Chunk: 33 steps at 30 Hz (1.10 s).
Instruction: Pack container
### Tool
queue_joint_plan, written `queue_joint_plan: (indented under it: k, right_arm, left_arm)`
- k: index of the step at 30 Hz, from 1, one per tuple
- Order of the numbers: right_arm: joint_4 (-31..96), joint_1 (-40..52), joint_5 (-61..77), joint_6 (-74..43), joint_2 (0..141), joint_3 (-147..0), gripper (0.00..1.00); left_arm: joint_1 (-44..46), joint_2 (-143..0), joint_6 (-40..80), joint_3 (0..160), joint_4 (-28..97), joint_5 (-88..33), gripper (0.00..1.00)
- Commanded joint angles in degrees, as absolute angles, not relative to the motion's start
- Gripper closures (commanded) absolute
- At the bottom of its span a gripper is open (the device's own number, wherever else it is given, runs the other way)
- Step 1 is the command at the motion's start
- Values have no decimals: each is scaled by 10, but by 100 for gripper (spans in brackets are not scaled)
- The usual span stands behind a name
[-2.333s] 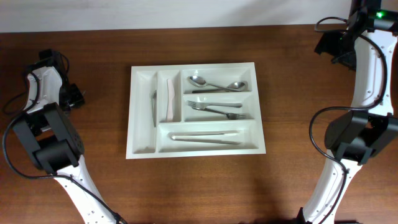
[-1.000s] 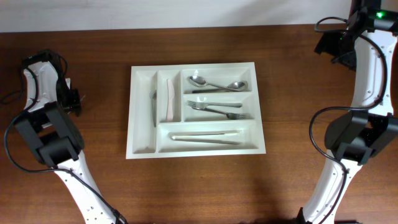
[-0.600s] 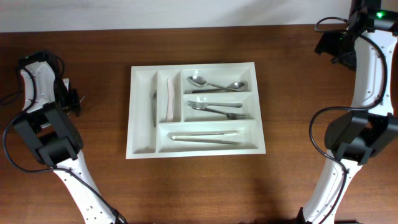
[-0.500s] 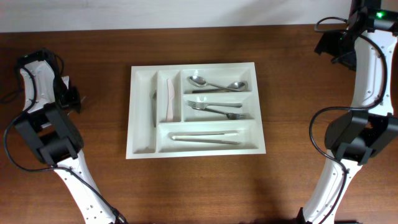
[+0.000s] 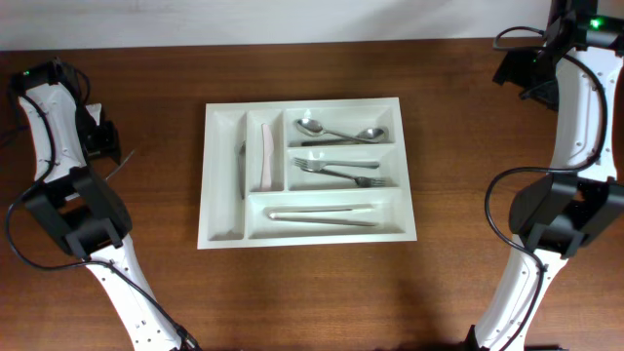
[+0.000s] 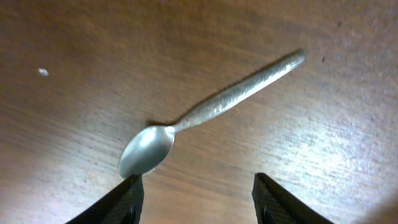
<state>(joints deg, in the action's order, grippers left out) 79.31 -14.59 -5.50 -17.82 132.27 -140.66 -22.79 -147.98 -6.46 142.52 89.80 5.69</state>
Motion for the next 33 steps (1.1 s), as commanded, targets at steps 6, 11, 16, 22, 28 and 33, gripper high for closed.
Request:
queue_joint_plan:
  k: [6,11,16,22,28,33]
  right_arm:
    - [793,-143,-56,-181,1308,-1407,1]
    - [793,-143,-56,-181,1308,-1407,1]
    - [793,-143,-56,-181,1308,-1407,1]
    - [793,-143,-56,-181,1308,-1407,1]
    - [793,-143,-56,-181,1308,-1407,1]
    - [793,-143,-56,-181,1308,-1407,1]
  left_arm:
    - [-295,-1484,-67,1433,902,-149,41]
    - [-363,-1484,-76,1433,893,-272,41]
    - [-407,-1484,-101,1433,892,-351,41]
    - [-395,-1485,-109,1433,883,-369,41]
    - [-394,-1486,-29,1388,841,-366,41]
    - [-397,-1486,3,1322,807,-346,42]
